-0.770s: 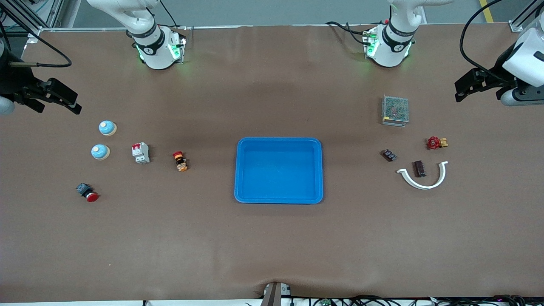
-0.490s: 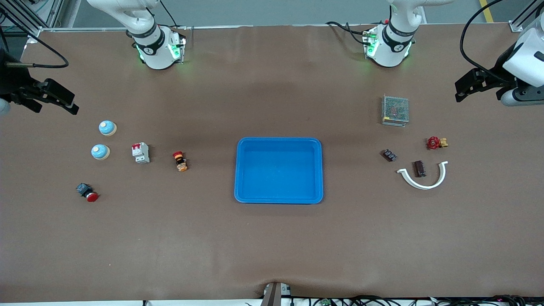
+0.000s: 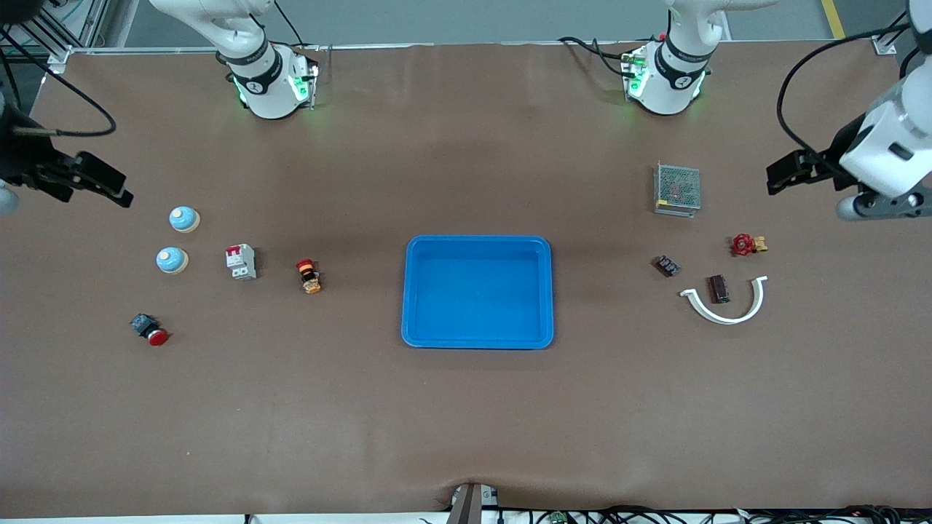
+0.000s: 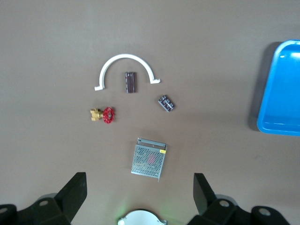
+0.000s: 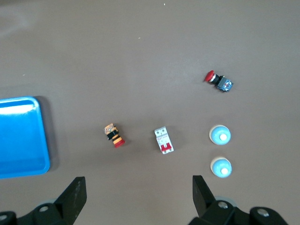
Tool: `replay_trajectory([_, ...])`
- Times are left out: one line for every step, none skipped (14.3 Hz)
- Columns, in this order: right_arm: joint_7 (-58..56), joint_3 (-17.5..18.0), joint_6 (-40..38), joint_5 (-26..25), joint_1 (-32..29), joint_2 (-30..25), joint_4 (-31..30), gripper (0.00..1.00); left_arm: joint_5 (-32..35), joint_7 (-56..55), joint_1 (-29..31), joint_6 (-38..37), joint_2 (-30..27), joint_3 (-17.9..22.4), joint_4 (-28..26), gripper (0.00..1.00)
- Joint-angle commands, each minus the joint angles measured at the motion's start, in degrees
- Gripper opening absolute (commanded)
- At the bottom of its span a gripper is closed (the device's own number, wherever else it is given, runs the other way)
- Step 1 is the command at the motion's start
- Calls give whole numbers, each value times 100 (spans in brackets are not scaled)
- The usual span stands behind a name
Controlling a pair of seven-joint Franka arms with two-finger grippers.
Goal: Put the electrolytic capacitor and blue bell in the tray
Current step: 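Reach the left gripper to a capacitor while the right gripper reaches a bell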
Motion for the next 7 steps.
replay_trajectory([-121,28,838,-7,-118,-84,-865,100,21,-611,-8,389,25,-12,-464,100])
replay_trajectory([-287,28,919,-103,-118,-23,-928,100,21,-691,1,574,16,-12,-639,100])
replay_trajectory([-349,28,919,-208,-118,99,-929,100,12,-709,18,802,-10,-20,-841,100])
replay_trajectory([-350,28,937,-235,-136,205,-938,100,3,-788,18,1056,-71,-20,-1104,100])
replay_trajectory([-350,28,1015,-236,-205,293,-955,100,3,-954,10,1276,-124,-20,-1342,100])
replay_trajectory([-359,28,1077,-236,-276,372,-990,100,3,-1068,10,1522,-151,-29,-1553,100])
replay_trajectory([-376,28,1191,-236,-311,443,-1060,100,3,-1087,10,1829,-160,-29,-1808,100])
